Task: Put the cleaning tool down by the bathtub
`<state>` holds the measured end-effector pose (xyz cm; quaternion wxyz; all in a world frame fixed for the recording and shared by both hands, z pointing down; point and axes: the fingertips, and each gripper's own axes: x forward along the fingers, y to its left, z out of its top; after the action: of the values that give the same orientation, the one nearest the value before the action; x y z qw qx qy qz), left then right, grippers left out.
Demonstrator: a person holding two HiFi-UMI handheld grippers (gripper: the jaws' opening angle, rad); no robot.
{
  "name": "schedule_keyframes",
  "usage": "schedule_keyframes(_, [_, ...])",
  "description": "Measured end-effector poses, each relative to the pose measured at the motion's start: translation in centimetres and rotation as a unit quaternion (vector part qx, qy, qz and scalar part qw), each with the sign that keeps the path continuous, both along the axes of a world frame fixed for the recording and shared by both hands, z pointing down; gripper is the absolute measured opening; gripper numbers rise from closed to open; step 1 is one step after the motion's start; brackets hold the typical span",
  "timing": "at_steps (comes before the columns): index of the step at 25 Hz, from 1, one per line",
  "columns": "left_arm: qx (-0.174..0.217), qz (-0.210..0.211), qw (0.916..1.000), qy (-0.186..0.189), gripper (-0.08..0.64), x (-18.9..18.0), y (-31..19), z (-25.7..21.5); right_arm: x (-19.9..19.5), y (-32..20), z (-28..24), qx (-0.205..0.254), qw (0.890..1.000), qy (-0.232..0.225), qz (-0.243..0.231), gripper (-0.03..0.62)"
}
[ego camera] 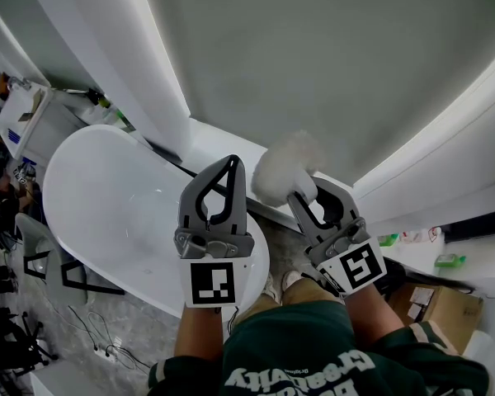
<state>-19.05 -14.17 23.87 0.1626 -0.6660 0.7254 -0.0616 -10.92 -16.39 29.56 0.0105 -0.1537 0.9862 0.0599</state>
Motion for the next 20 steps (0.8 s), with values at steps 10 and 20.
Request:
schedule_keyframes(10, [-0.017, -0.016, 0.9997, 0.01, 0.006, -2.3, 0.0, 2.0, -2.5, -0.3, 2.0, -0.016, 1.0, 0.015, -0.017, 0.092])
schedule_keyframes(20, [-0.031, -0.047, 0.9983, 0.014, 0.006, -3.5, -2.1, 3.1, -4.8, -2.8, 4.0, -0.036, 0.997, 0.027, -0.059, 0.092])
